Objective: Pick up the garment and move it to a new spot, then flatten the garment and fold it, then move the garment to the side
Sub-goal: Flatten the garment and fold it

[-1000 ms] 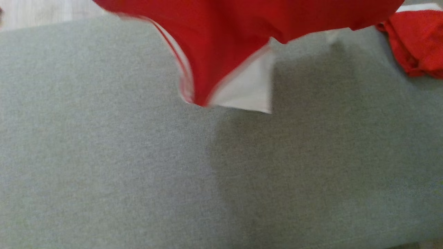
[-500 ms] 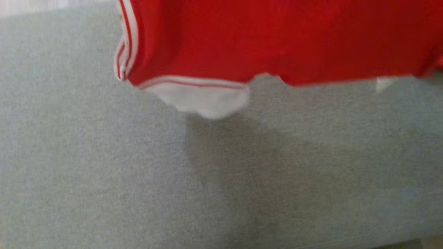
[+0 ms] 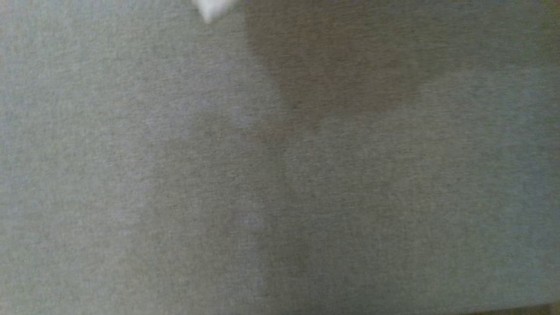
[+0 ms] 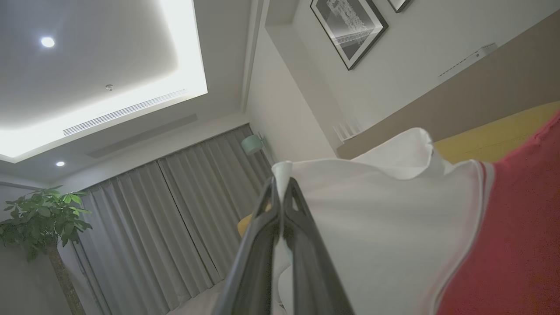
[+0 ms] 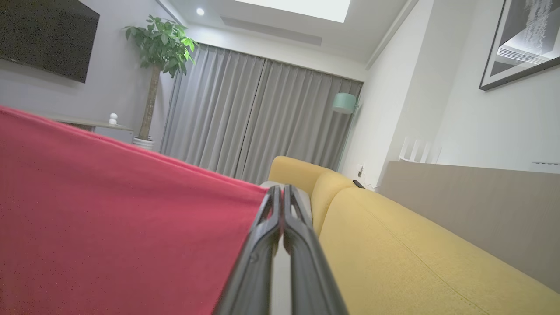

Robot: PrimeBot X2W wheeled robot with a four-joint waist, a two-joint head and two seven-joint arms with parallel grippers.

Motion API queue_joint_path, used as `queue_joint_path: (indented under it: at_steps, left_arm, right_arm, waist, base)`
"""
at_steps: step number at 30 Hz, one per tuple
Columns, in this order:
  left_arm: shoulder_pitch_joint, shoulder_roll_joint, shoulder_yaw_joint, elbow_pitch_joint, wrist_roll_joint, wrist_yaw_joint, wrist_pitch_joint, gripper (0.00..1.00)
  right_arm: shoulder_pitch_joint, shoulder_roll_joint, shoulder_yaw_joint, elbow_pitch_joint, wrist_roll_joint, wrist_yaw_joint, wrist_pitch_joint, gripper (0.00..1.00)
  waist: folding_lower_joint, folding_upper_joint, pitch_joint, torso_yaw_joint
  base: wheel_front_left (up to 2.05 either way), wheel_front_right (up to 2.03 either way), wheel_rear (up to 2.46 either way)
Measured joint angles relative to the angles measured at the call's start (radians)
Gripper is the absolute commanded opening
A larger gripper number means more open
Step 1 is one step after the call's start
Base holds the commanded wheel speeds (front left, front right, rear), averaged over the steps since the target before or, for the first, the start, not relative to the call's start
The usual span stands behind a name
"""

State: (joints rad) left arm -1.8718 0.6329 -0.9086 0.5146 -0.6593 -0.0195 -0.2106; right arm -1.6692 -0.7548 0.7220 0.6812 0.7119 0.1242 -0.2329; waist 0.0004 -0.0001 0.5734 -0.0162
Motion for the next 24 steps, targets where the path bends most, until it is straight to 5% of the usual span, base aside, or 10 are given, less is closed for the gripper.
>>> queue_joint_path:
  at_steps: [7,13,19,24]
  left_arm:
    - [0.052,-0.002,-0.026,0.016,0.001,-0.083,-0.042,0.0]
    - [0.335,0.061,-0.07,-0.162,-0.01,-0.082,-0.047,0.0]
    - [0.718,0.169,-0.086,-0.433,-0.041,0.028,-0.047,0.0]
    - [1.065,0.2,-0.15,-0.59,-0.055,0.127,-0.047,0.0]
  right_arm:
    - [0.046,0.011,-0.008,0.044,-0.082,0.0,-0.021,0.0]
    - [0.252,0.001,-0.01,0.026,-0.085,0.0,-0.024,0.0]
    - [0.575,-0.013,-0.115,-0.095,-0.084,0.0,-0.024,0.0]
    - [0.92,-0.008,-0.267,-0.199,-0.132,0.0,-0.024,0.0]
  waist:
    - [-0.0004,0.0001,0.023,0.041]
    - [-0.0003,0.0,-0.003,0.058]
    - [-0.0006,0.0001,-0.064,0.061]
    - [-0.0007,0.0001,-0.129,0.062]
  base:
    - [0.0,0.0,0.0]
    - [0.0,0.0,0.0]
    - [0.0,0.0,0.0]
    - [0.0,0.0,0.0]
